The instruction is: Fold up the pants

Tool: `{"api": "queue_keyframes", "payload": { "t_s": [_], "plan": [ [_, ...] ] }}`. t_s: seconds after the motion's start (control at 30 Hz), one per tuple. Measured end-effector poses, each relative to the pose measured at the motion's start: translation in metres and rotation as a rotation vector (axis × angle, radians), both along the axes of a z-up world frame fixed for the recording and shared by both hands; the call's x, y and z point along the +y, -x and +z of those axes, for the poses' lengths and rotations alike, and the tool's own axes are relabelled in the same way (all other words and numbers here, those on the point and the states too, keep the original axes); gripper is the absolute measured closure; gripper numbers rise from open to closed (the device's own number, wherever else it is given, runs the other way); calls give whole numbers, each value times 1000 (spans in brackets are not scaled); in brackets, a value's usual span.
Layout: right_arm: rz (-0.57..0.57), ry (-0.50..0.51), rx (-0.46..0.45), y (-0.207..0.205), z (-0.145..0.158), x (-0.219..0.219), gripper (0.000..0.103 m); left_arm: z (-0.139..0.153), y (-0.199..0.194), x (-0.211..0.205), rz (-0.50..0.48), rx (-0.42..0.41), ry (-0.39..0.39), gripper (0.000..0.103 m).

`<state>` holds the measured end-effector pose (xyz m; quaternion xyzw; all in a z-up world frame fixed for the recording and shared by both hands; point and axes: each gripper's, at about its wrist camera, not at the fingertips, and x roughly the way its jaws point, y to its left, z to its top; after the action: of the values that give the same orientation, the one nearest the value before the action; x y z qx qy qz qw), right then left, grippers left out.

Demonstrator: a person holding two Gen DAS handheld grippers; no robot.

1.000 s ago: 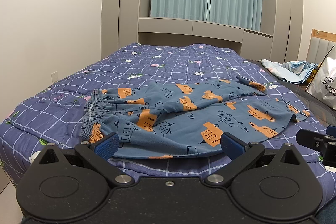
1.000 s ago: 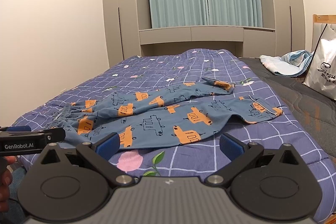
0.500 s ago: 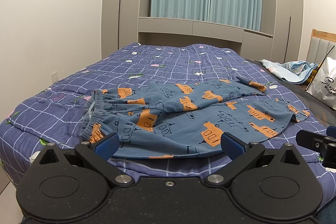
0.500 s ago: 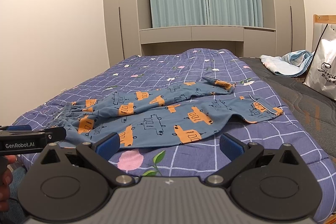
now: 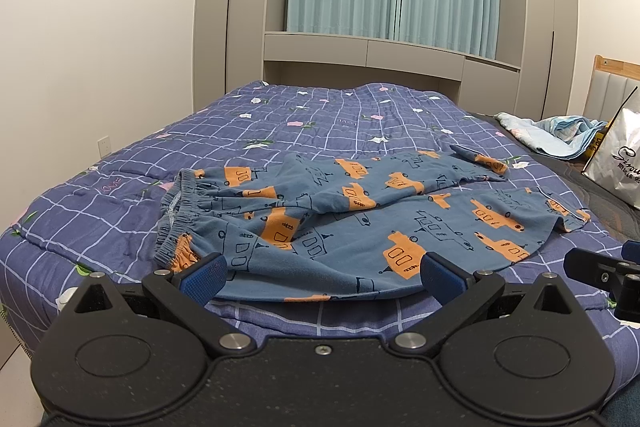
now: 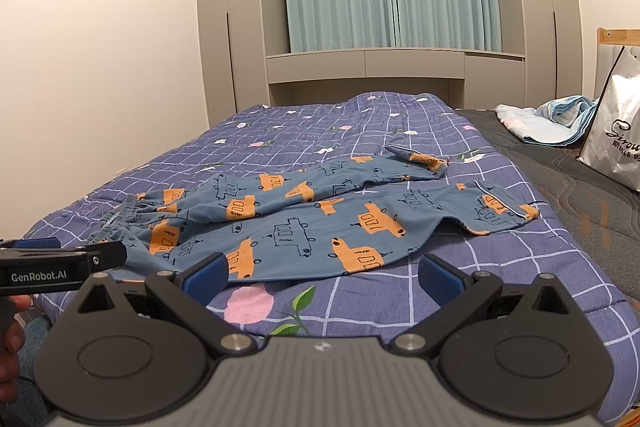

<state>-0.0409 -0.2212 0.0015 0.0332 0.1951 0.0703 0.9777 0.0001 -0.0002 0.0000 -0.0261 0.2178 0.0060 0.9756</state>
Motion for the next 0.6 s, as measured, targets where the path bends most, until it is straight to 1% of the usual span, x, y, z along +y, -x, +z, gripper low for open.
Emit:
{"api": "queue_keyframes", "payload": {
  "t_s": [0.5, 0.6],
  "plan": [
    [-1, 1, 1, 0, 1, 0, 0, 0, 0, 0, 0, 4, 1, 0],
    [0, 0, 4, 0, 0, 0, 0, -6, 3, 0, -1, 11, 0, 0]
  ]
}}
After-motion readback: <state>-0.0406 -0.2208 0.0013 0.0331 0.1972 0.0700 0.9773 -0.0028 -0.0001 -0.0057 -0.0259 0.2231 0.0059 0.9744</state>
